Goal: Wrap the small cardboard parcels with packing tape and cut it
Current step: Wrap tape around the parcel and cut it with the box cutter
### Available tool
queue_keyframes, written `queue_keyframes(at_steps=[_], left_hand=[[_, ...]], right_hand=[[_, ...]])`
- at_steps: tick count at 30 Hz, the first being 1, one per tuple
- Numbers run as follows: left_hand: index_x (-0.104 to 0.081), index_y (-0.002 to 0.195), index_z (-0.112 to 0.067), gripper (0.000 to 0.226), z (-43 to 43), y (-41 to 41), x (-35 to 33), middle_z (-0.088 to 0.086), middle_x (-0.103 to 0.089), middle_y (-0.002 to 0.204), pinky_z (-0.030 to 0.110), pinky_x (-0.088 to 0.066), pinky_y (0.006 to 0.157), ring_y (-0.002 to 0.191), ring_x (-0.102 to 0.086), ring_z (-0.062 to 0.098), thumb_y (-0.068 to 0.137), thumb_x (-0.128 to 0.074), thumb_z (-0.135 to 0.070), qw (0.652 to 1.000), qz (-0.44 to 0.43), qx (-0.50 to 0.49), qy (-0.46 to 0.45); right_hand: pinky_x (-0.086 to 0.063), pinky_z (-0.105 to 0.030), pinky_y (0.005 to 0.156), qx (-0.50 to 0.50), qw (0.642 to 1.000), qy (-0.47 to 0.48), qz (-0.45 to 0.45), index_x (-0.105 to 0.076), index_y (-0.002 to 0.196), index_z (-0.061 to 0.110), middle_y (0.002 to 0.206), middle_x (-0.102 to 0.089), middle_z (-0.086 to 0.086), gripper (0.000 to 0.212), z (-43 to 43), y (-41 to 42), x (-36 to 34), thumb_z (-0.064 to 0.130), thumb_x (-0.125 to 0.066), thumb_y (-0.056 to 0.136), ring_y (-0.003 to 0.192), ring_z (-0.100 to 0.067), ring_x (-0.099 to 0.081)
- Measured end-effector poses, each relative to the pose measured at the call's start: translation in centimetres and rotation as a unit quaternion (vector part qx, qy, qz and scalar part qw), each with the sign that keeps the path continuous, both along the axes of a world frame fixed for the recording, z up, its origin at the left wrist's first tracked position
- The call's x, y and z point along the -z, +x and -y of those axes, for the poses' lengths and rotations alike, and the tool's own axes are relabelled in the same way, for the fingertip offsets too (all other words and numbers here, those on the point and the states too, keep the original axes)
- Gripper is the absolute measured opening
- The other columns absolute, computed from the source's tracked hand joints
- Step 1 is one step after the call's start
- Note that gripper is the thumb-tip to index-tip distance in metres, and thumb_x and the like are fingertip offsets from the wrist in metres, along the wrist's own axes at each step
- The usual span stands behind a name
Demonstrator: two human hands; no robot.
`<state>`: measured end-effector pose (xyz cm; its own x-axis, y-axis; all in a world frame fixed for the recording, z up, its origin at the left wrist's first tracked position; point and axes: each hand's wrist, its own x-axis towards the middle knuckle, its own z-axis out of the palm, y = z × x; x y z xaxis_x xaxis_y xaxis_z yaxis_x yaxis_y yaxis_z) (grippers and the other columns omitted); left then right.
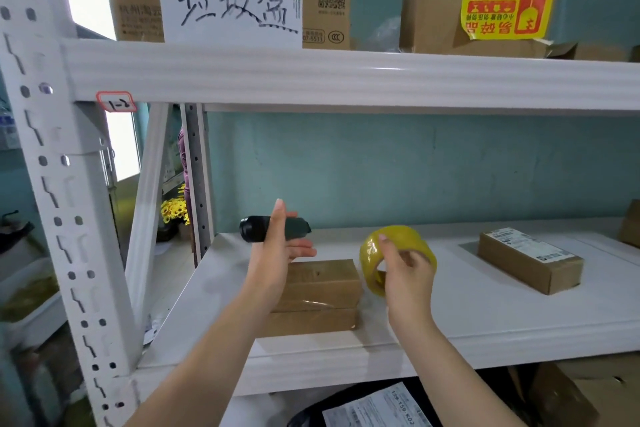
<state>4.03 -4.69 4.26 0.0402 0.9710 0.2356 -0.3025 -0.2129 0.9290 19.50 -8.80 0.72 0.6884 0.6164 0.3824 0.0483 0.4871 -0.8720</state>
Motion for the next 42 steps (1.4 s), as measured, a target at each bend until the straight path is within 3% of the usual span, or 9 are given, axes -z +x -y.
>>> queue_keyframes(at_steps=[4,7,11,14,20,24,28,35,42], left_hand=[[-0.056,0.108,0.001,0.057,-0.1,-0.3,-0.1,0.024,-0.065,0.089,0.035,-0.051,0.072,0.064,-0.06,0.03,0.095,-0.034,-0.05,0.998,0.052,0.007,-0.024],[-0.055,0.113,-0.001,0.053,0.0,-0.6,-0.3,0.023,-0.066,0.091,0.034,-0.05,0.075,0.061,-0.059,0.027,0.096,-0.034,-0.047,0.998,0.057,0.026,-0.031],[-0.051,0.125,-0.012,0.049,0.3,-0.9,-0.3,0.017,-0.062,0.1,0.035,-0.048,0.083,0.062,-0.059,0.026,0.095,-0.036,-0.049,0.997,0.064,0.033,-0.035],[-0.054,0.113,-0.022,0.036,0.3,-0.8,-0.4,0.008,-0.065,0.099,0.035,-0.044,0.093,0.06,-0.066,0.026,0.092,-0.046,-0.049,0.997,0.058,0.008,-0.046],[-0.057,0.099,-0.011,0.01,0.4,-0.6,-0.3,0.014,-0.064,0.106,0.035,-0.047,0.095,0.067,-0.073,0.029,0.091,-0.058,-0.016,0.997,0.073,-0.014,-0.032],[-0.058,0.101,-0.006,0.013,0.3,-0.7,-0.5,0.021,-0.065,0.114,0.03,-0.048,0.089,0.075,-0.073,0.028,0.089,-0.054,-0.001,0.998,0.055,0.02,-0.039],[-0.062,0.097,-0.005,0.011,1.2,0.3,-1.1,0.001,-0.073,0.082,0.039,-0.04,0.103,0.074,-0.073,0.027,0.088,-0.06,-0.011,1.0,-0.015,-0.013,-0.014],[-0.062,0.09,-0.013,0.005,3.5,3.0,-1.8,0.004,-0.071,0.08,0.012,-0.046,0.052,0.057,-0.07,0.008,0.087,-0.063,-0.017,0.988,-0.135,-0.013,0.079],[-0.061,0.095,-0.016,0.011,3.5,3.4,-0.4,0.0,-0.07,0.054,0.014,-0.042,0.051,0.05,-0.062,-0.002,0.089,-0.06,-0.025,0.981,-0.18,-0.036,0.058]], right_hand=[[-0.041,-0.017,0.061,0.09,0.956,0.069,0.271,-0.055,0.051,0.019,0.053,-0.058,0.011,0.03,0.0,0.6,0.0,0.017,-0.071,0.076,0.057,-0.007,-0.056],[-0.037,-0.009,0.06,0.13,0.926,0.052,0.35,-0.059,0.056,0.019,0.057,-0.06,0.01,0.022,0.1,1.1,0.4,0.026,-0.071,0.072,0.062,-0.008,-0.056],[-0.041,-0.02,0.065,0.104,0.967,0.031,0.232,-0.058,0.055,0.017,0.059,-0.062,0.007,0.022,0.3,2.4,0.5,0.024,-0.069,0.073,0.064,-0.011,-0.058],[-0.044,-0.028,0.067,0.049,0.982,-0.021,0.184,-0.062,0.066,0.012,0.069,-0.066,-0.002,0.016,0.6,5.0,1.4,0.016,-0.076,0.073,0.068,-0.013,-0.059],[-0.04,-0.027,0.062,-0.048,0.998,-0.031,0.004,-0.054,0.064,0.016,0.061,-0.053,0.004,0.024,1.4,5.0,0.7,0.019,-0.07,0.081,0.059,-0.01,-0.05],[-0.042,-0.022,0.06,-0.027,0.996,-0.049,0.077,-0.056,0.071,0.006,0.064,-0.055,-0.003,0.016,1.3,4.6,1.0,0.01,-0.067,0.082,0.058,-0.012,-0.051],[-0.042,-0.014,0.055,-0.046,0.993,-0.061,0.092,-0.054,0.066,0.013,0.057,-0.055,0.007,0.021,1.4,4.6,1.2,0.01,-0.065,0.083,0.053,-0.005,-0.051],[-0.036,-0.023,0.058,-0.041,0.995,-0.024,0.086,-0.044,0.061,0.018,0.05,-0.046,0.014,0.031,1.7,4.2,0.6,0.013,-0.061,0.086,0.05,-0.004,-0.042],[-0.043,-0.033,0.062,0.042,0.982,-0.051,0.178,-0.05,0.075,0.001,0.067,-0.058,-0.015,0.029,1.5,5.2,0.4,0.016,-0.074,0.076,0.063,-0.025,-0.054]])
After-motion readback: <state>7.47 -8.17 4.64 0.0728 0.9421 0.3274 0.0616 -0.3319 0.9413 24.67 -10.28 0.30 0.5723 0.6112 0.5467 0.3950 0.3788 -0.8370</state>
